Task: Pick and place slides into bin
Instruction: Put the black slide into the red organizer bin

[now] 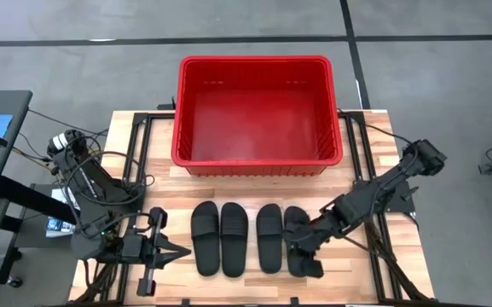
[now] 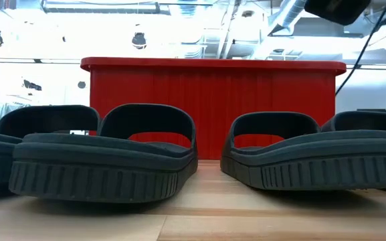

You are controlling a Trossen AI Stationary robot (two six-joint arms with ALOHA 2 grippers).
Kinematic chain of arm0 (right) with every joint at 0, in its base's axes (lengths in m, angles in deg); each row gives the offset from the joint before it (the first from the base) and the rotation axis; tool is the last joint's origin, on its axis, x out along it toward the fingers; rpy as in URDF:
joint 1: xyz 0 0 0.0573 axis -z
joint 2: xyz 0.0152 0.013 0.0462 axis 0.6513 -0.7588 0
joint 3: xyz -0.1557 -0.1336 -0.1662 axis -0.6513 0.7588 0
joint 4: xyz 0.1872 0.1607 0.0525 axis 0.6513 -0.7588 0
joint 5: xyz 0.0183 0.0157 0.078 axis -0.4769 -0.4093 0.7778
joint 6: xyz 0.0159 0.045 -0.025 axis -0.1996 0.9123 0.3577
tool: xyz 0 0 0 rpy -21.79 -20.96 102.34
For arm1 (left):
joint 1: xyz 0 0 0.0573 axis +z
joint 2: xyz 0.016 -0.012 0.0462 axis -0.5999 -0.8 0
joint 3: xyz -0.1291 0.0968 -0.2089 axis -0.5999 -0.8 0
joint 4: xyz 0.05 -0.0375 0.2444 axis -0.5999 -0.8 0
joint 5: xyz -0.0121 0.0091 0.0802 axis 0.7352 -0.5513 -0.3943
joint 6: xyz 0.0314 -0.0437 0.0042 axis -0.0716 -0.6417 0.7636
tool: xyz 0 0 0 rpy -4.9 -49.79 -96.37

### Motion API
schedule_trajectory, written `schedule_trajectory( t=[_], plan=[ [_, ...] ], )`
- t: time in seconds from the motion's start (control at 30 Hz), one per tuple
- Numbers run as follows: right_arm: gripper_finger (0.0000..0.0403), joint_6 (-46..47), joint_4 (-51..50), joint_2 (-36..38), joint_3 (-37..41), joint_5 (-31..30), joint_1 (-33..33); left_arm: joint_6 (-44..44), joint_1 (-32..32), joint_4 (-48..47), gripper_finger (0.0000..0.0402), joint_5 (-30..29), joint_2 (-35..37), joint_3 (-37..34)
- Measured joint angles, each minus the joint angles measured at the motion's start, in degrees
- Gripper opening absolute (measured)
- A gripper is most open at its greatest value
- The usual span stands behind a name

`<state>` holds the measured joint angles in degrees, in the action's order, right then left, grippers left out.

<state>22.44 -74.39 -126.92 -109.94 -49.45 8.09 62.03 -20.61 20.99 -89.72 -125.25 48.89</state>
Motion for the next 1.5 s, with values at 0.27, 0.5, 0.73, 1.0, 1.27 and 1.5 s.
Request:
schedule_trajectory(
  t=[0.27,0.5,0.73,1.0,1.27,1.5],
  plan=[
    [0.0087,1.8,1.7,-7.9,-5.4,1.2,-0.8,-1.9,-0.7,-2.4,0.0000,0.2,0.0,0.0],
    [0.0153,0.3,1.7,-14.2,-9.5,1.9,-0.9,-6.3,-0.7,-4.7,0.0000,0.3,0.0,0.0],
    [0.0184,-3.1,0.5,-19.7,-11.3,1.0,-2.6,-7.7,-1.0,-4.6,0.0000,1.8,0.0,0.0],
    [0.0178,-6.3,-0.5,-23.1,-11.4,-3.5,-2.2,-8.1,-1.0,-4.6,0.0000,1.9,0.0,0.0],
    [0.0184,-7.3,-0.6,-25.0,-11.4,-3.7,-1.9,-8.4,-1.0,-4.6,0.0000,1.9,0.0,0.0],
    [0.0181,-7.3,-0.5,-26.9,-11.5,-4.4,-2.0,-8.5,-1.0,-4.6,0.0000,1.8,0.0,0.0]
  ],
)
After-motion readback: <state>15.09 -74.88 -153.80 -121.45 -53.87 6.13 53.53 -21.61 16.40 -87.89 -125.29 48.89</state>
